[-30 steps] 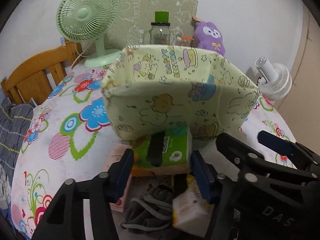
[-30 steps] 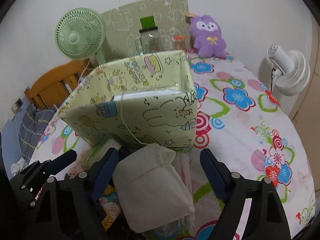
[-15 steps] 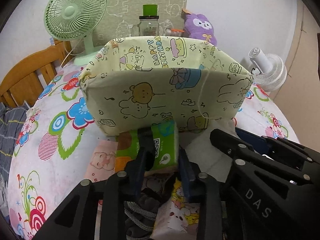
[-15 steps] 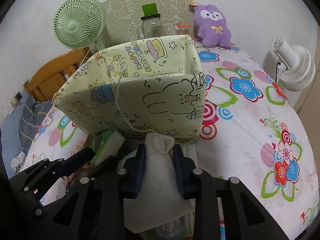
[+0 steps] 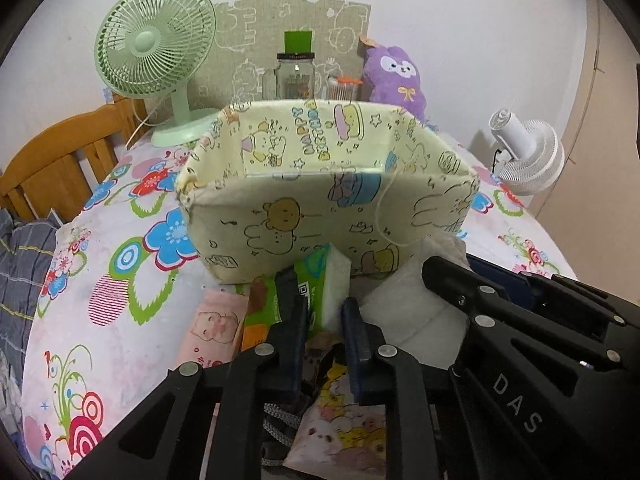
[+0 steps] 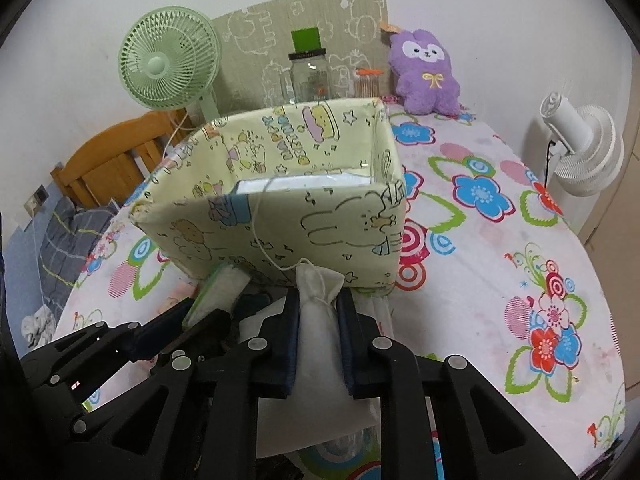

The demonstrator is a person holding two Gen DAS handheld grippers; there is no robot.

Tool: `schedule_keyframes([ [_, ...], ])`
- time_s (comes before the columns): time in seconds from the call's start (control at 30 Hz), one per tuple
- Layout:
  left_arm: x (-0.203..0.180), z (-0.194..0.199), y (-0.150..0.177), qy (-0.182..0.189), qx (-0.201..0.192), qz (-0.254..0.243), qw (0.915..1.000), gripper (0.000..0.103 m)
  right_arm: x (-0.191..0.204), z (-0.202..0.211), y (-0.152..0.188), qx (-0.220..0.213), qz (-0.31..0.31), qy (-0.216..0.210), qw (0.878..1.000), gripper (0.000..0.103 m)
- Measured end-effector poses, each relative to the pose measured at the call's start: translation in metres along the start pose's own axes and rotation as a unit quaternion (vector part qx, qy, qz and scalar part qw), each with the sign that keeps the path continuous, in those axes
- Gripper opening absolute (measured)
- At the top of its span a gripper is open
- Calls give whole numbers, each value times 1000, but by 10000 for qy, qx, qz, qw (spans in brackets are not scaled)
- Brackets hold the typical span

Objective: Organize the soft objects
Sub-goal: 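Lift both held packs and carry them over the fabric box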

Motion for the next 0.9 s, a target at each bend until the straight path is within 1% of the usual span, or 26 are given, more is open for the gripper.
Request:
schedule_keyframes([
  [0.4,-8,43,-18,119,-503,-32,9987,14,6,46,-22,-518,93,78,9986,21],
  [0.9,-15,102,-39,186,-1179,-48,9928,14,16,107,-49,-1179,214,131,9927,21],
])
Point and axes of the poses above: each gripper's, at about its wrist camera, not at the fingertips, and z roughly against the way its jaws point, x to its left, y to its underside, the point moved 8 cm from there along -z, roughly the way its jaws point, and after that the axes turned 12 degrees about z, right-handed, at the moved point
